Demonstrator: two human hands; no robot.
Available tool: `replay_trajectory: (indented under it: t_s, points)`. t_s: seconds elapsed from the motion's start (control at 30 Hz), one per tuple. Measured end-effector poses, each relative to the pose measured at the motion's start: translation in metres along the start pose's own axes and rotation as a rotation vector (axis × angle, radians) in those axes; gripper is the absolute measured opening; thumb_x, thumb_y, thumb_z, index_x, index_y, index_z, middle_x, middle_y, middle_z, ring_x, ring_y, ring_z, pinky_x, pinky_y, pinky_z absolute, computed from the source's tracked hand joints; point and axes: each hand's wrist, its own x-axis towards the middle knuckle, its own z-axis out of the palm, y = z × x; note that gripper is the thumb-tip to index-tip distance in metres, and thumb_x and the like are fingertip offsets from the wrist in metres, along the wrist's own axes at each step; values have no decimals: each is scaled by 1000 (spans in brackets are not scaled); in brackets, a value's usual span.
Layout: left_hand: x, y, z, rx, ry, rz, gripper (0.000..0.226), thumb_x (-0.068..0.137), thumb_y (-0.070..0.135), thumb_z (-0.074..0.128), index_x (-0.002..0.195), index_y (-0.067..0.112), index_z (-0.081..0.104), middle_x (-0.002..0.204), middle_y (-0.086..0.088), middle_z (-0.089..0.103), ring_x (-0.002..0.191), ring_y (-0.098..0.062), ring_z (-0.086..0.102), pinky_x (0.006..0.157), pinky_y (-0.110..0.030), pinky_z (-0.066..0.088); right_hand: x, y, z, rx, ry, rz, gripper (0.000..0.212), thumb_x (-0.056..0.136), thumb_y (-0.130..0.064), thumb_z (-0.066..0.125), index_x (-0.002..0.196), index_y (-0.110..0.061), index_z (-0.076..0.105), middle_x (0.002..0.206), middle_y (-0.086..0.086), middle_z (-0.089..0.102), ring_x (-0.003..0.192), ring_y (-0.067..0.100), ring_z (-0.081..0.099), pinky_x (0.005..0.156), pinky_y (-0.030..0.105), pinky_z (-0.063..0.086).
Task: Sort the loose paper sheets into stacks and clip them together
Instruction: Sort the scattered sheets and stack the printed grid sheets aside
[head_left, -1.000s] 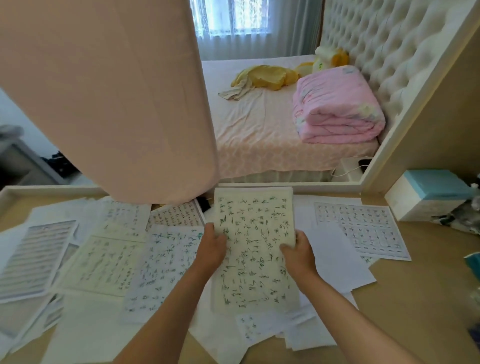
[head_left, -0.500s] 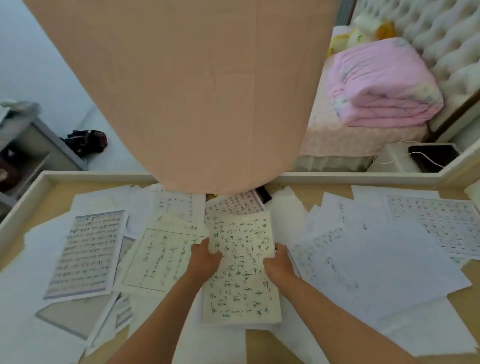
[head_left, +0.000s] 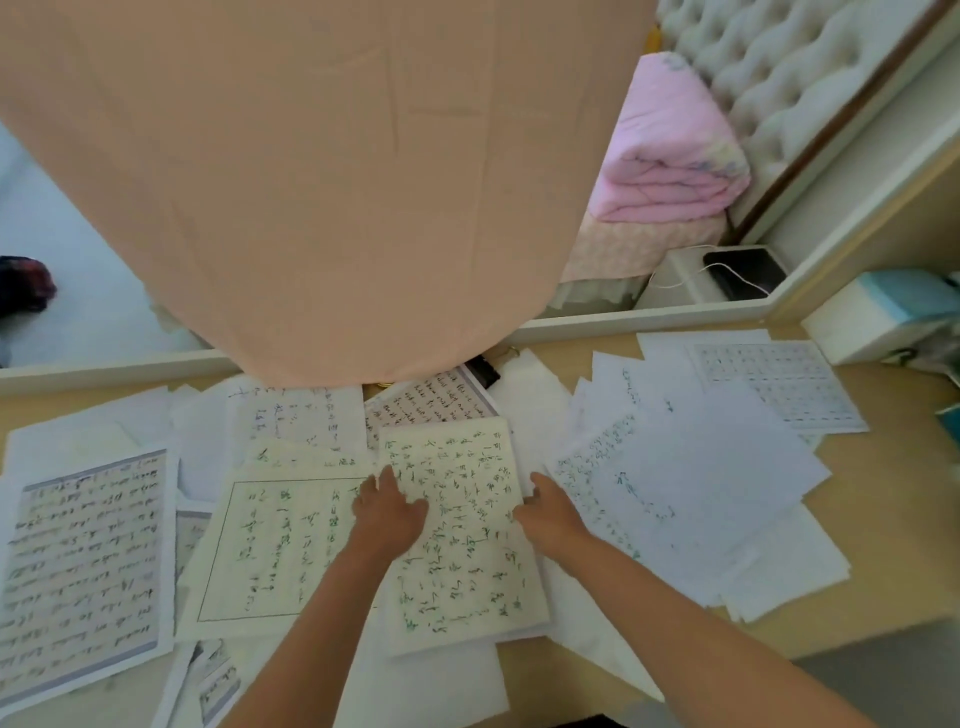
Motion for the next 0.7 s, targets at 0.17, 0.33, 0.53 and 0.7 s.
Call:
replay_trajectory:
  t_s: [0.17,0.33,0.53,0.7]
  points:
    - [-2,70,17,-110,76,264,49,97,25,54,144,16,42,144,-11,45,125,-29,49,98,-42,45,0,35,-82,7,163,-28,46,97,-14,51,142,-22,46,144,3,49,126,20,51,97,31,47]
    - [3,132,87,67,-141,417,52,99,25,51,149,19,36,150,-4,43,137,-23,41,109,-36,37,15,99,-164,-169,195,83,48,94,-21,54,141,-21,47,147,6,40,120,26,54,93,37,52]
    - [12,165,151,334,-126,305,70,96,17,55,155,10,17,157,-13,23,144,-33,23,115,-41,29,51,142,-226,-472,168,39,68,95,-32,50,156,-31,20,163,4,13,146,30,17,115,50,29]
    - [5,181,173,239,-10,126,53,90,15,62,139,14,40,128,-11,50,111,-28,54,86,-36,51,70,162,-239,-698,10,-137,64,97,-40,41,155,-38,14,166,-2,-8,152,27,-5,117,59,13]
